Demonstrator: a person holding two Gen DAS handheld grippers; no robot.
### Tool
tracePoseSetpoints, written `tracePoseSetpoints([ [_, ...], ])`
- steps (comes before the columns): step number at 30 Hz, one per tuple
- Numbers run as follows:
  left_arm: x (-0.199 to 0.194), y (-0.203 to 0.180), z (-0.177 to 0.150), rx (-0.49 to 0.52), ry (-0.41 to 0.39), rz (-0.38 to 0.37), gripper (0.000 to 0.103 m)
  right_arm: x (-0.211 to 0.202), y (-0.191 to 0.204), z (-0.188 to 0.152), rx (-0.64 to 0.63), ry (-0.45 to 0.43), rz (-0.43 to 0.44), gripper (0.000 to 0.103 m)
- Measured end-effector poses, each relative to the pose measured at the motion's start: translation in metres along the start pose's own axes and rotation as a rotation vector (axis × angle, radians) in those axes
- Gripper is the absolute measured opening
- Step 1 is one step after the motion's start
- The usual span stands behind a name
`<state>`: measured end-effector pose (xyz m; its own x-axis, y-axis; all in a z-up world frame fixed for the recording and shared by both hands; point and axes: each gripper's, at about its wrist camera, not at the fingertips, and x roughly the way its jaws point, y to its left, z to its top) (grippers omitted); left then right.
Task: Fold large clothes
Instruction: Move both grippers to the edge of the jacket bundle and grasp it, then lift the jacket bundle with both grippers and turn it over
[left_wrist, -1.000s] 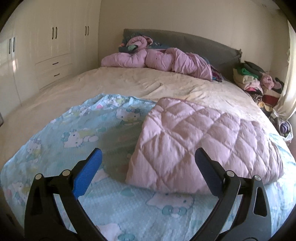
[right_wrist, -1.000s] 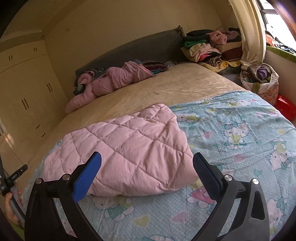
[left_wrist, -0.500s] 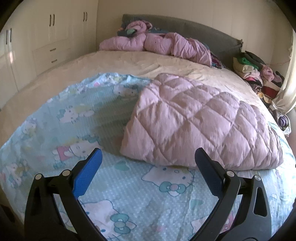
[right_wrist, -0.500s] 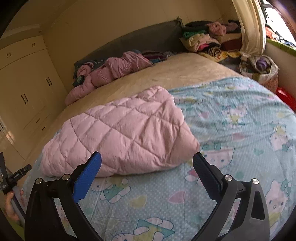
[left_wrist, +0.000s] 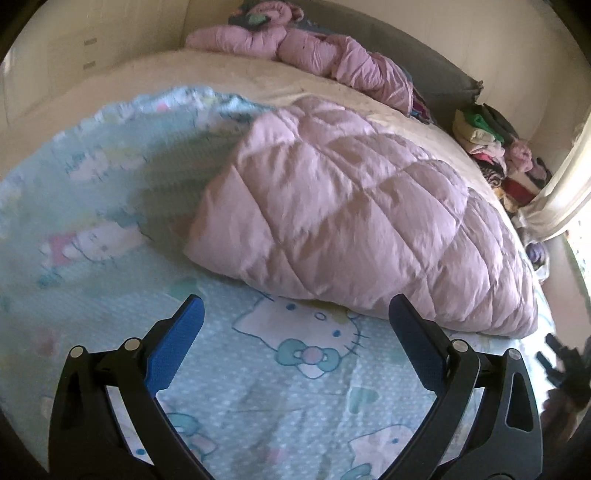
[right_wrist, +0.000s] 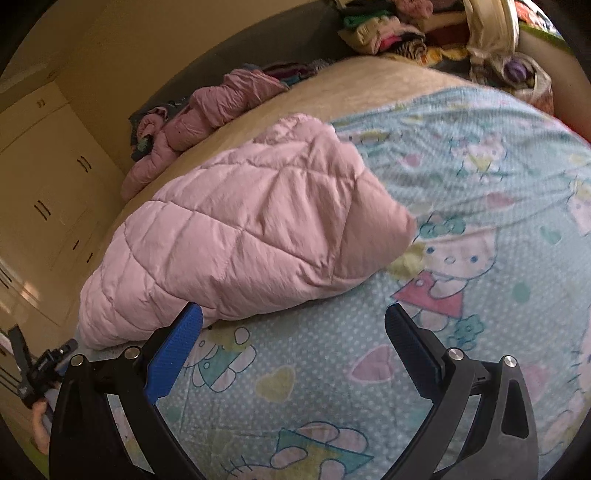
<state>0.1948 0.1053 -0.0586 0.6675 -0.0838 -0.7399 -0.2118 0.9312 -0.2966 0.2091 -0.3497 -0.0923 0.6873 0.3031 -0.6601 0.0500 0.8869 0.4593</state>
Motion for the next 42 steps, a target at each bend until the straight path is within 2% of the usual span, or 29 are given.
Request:
tracePoseSetpoints([
  [6, 0.023, 0.016, 0.005, -0.167, 0.047, -0.162, 0.094, 0.023, -0.010, 0.001, 0.103, 0.066, 0.063, 0.099],
  [10, 0.037, 0.027, 0.009, -0.257, 0.073, -0.218, 0.094, 0.036, -0.016, 0.006, 0.163, 0.094, 0.096, 0.099],
  [24, 0.073, 0.039, 0.033, -0.381, 0.066, -0.250, 0.095, 0.078, -0.047, 0.044, 0.443, 0.044, 0.176, 0.099],
  [32, 0.093, 0.042, 0.043, -0.444, 0.029, -0.257, 0.095, 0.096, -0.045, 0.055, 0.456, -0.028, 0.157, 0.099],
  [33, 0.095, 0.043, 0.044, -0.456, 0.022, -0.258, 0.095, 0.097, -0.044, 0.055, 0.448, -0.036, 0.153, 0.098],
  [36, 0.097, 0.039, 0.047, -0.447, -0.013, -0.247, 0.095, 0.098, -0.039, 0.056, 0.392, -0.059, 0.134, 0.081],
  [38, 0.095, 0.034, 0.050, -0.407, -0.035, -0.228, 0.086, 0.098, -0.035, 0.057, 0.352, -0.069, 0.127, 0.067],
  [40, 0.086, 0.025, 0.055, -0.339, -0.069, -0.210, 0.065, 0.094, -0.025, 0.059, 0.284, -0.083, 0.106, 0.058],
  [42, 0.076, 0.018, 0.059, -0.287, -0.101, -0.198, 0.051, 0.090, -0.011, 0.063, 0.190, -0.096, 0.065, 0.050],
])
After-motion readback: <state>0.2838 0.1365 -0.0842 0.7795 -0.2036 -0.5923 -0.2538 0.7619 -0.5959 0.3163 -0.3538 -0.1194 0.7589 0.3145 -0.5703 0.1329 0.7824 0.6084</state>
